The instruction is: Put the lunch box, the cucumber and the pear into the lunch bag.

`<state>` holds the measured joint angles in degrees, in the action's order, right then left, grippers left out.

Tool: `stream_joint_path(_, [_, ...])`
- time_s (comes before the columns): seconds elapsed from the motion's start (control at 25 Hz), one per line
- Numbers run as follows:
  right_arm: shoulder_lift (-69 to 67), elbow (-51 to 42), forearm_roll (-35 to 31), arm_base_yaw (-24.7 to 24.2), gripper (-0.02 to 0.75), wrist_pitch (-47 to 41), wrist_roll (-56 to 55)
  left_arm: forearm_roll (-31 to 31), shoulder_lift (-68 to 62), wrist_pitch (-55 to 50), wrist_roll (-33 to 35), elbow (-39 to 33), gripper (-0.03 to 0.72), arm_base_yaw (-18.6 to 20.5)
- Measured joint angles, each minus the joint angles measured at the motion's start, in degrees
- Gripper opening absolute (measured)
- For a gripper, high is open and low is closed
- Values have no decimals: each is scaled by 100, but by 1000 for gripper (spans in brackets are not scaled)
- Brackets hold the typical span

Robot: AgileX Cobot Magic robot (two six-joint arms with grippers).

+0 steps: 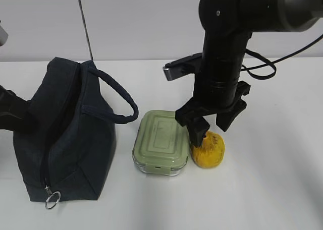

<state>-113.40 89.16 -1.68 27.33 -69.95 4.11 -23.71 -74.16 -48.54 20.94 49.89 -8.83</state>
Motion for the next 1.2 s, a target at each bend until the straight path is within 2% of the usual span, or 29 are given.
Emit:
stream_joint_path(0.2, [-13, -201, 95, 69, 567, 189, -71, 0, 0, 0, 0, 0, 1, 0])
stream_joint_path(0.32, [-78, -201, 121, 69, 526, 315, -80, 0, 0, 0, 0, 0, 1, 0])
stream_joint_path(0.48, [-264, -201, 168, 69, 433, 494, -80, 0, 0, 0, 0, 0, 1, 0])
stream_joint_path(0.64, [-274, -201, 307, 69, 271, 563, -80, 0, 0, 0, 0, 0, 1, 0])
stream_joint_path(0.72, [-261, -201, 380, 69, 223, 563, -80, 0, 0, 0, 0, 0, 1, 0])
stream_joint_path(1.0, [241, -115, 280, 69, 203, 574, -80, 0, 0, 0, 0, 0, 1, 0])
stream_joint_path(1.2, [933, 718, -359, 69, 203, 638, 219, 0, 0, 0, 0, 0, 1, 0])
